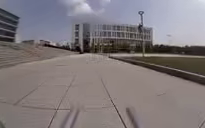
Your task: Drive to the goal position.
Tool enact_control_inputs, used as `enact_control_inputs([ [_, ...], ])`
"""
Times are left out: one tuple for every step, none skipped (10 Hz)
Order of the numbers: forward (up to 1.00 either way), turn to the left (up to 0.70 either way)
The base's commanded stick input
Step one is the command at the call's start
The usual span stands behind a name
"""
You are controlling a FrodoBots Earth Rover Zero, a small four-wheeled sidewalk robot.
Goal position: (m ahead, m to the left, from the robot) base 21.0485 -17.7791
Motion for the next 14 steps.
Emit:
enact_control_inputs([
  [0.85, 0.00],
  [0.85, 0.00],
  [0.85, 0.00],
  [0.85, 0.00],
  [0.85, 0.00],
  [0.85, 0.00],
  [0.85, 0.00],
  [0.85, 0.00],
  [0.85, 0.00],
  [0.85, 0.00],
  [0.85, 0.00],
  [0.85, 0.00],
  [0.85, 0.00],
  [0.85, 0.00],
])
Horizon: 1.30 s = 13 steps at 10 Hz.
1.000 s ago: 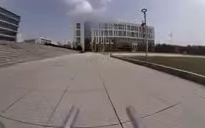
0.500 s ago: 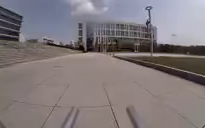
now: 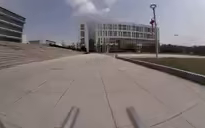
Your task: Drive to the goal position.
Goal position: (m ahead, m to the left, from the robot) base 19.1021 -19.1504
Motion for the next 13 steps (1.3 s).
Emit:
enact_control_inputs([
  [0.85, 0.00],
  [0.85, 0.00],
  [0.85, 0.00],
  [0.85, 0.00],
  [0.85, 0.00],
  [0.85, 0.00],
  [0.85, 0.00],
  [0.85, 0.00],
  [0.85, 0.00],
  [0.85, 0.00],
  [0.85, 0.00],
  [0.85, 0.00],
  [0.85, 0.00],
])
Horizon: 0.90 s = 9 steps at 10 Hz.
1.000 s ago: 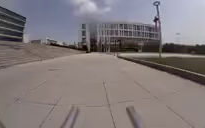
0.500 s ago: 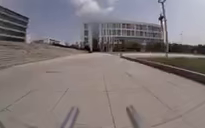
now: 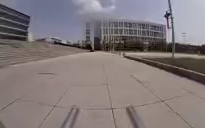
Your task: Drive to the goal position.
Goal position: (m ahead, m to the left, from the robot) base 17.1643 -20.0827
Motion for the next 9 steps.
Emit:
enact_control_inputs([
  [0.85, 0.00],
  [0.85, 0.00],
  [0.85, 0.00],
  [0.85, 0.00],
  [0.85, 0.00],
  [0.85, 0.00],
  [0.85, 0.00],
  [0.85, 0.00],
  [0.85, 0.00],
])
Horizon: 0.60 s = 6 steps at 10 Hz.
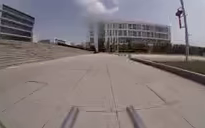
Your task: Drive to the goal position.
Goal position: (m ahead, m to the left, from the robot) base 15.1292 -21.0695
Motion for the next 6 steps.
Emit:
enact_control_inputs([
  [0.85, 0.00],
  [0.85, 0.00],
  [0.85, 0.00],
  [0.85, 0.00],
  [0.85, 0.00],
  [0.85, 0.00],
])
